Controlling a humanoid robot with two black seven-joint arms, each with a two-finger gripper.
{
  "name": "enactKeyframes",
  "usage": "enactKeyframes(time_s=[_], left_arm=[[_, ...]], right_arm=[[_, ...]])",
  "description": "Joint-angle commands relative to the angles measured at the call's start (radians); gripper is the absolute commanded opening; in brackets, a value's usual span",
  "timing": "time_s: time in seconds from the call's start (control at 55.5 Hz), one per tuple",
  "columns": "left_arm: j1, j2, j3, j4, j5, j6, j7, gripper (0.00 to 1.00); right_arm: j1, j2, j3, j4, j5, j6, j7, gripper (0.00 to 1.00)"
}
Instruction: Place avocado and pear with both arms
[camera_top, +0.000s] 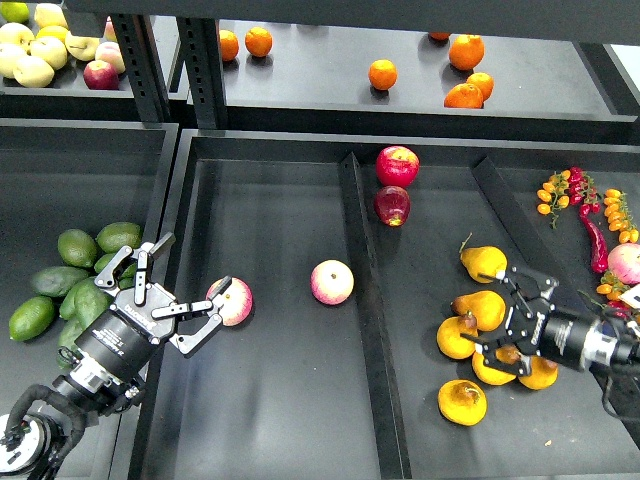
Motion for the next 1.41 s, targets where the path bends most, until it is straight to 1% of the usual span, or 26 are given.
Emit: enactKeyframes(time_s=[0.0,0.144,0.27,0.415,0.595,0.631,0.829,0.991,1.172,1.388], left_arm=[[0.000,0.000,0.000,0.002,0.000,0.000,0.000,0.99],[0.003,0.000,0.000,0.001,0.000,0.000,0.000,0.99],[0.003,0.000,0.001,0.001,0.000,0.000,0.000,0.99],[0.005,0.000,0.001,-0.001,0.000,0.000,0.000,0.99],[0.005,0.000,0.003,0.001,0.000,0.000,0.000,0.99],[0.005,0.000,0.008,0.002,0.000,0.000,0.000,0.99],[0.005,0.000,0.014,0.004,0.000,0.000,0.000,0.99],[0.005,0.000,0.014,0.007,0.000,0.000,0.000,0.99],[0.005,0.000,0.014,0.010,0.002,0.000,0.000,0.99],[0.023,0.000,0.014,0.010,0.000,0.000,0.000,0.99]], right_arm=[[0.022,0.145,0.121,-0.008,0.005,-0.063,0.000,0.99],[0.020,0.283,0.175,-0.017,0.004,-0.144,0.000,0.99],[0.019,0.375,0.176,-0.055,0.004,-0.139,0.000,0.99],[0.005,0.510,0.220,-0.086,0.008,-0.133,0.000,0.99],[-0.032,0.514,0.313,-0.146,0.011,-0.095,0.000,0.99],[-0.044,0.514,0.290,-0.167,0.046,-0.057,0.000,0.99],[-0.093,0.514,0.245,-0.209,0.180,0.009,0.000,0.99],[-0.161,0.514,0.187,-0.209,0.269,0.027,0.000,0.99],[-0.227,0.514,0.124,-0.190,0.277,0.027,0.000,0.99],[-0.241,0.514,0.127,-0.094,0.277,0.027,0.000,0.99]])
